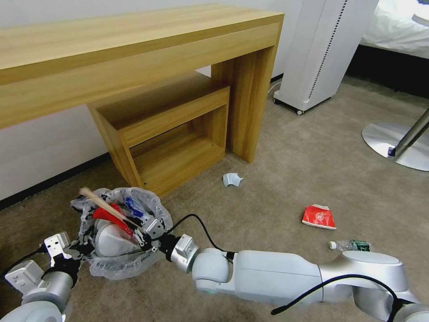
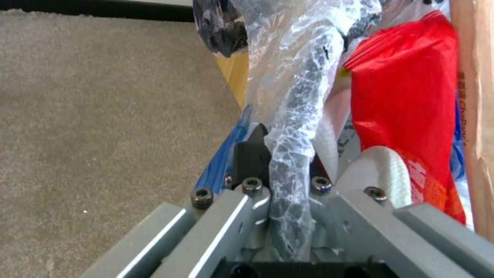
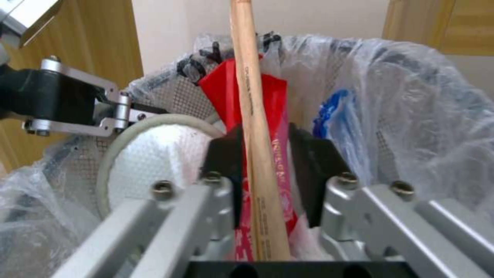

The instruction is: Pick up the trash bin and place the garbage on the floor into it.

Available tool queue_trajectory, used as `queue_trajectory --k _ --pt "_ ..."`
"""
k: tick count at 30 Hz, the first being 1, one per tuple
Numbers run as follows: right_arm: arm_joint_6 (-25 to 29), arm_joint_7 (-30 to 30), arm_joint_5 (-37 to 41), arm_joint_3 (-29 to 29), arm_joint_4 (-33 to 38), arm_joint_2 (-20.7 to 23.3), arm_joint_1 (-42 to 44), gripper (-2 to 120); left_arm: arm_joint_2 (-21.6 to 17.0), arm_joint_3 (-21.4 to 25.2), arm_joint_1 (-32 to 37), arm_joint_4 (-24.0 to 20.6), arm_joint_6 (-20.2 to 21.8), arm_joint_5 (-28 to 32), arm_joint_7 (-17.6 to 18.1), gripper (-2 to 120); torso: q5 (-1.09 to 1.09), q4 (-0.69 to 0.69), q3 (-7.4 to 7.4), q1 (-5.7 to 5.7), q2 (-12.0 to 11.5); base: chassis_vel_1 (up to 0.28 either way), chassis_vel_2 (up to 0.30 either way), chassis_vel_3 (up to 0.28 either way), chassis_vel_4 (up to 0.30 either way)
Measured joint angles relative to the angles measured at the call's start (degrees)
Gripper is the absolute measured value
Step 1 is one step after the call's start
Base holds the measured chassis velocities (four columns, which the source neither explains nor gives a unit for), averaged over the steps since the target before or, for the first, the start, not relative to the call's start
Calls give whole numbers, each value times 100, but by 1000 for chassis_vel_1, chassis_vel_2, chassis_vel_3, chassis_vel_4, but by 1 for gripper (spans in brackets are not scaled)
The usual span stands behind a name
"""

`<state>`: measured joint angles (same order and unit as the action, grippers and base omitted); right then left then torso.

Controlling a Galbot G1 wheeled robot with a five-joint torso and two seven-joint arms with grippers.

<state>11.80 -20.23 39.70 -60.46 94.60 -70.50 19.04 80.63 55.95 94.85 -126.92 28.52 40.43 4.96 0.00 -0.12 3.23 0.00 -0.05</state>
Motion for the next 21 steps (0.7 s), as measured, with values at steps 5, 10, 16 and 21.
queue_trajectory --k 5,10,16,21 --pt "-13 -8 26 37 69 37 -18 49 -2 7 -3 21 3 5 4 1 0 0 0 0 0 0 0 0 0" --pt "-14 -24 44 142 195 59 32 68 38 -5 -7 47 4 -23 7 1 0 0 0 0 0 0 0 0 0" --pt "-29 -42 310 403 575 221 126 89 58 22 52 13 5 -45 8 1 0 0 0 0 0 0 0 0 0" --pt "-35 -43 509 805 917 432 231 100 90 52 136 -57 7 -72 16 1 0 0 0 0 0 0 0 0 0"
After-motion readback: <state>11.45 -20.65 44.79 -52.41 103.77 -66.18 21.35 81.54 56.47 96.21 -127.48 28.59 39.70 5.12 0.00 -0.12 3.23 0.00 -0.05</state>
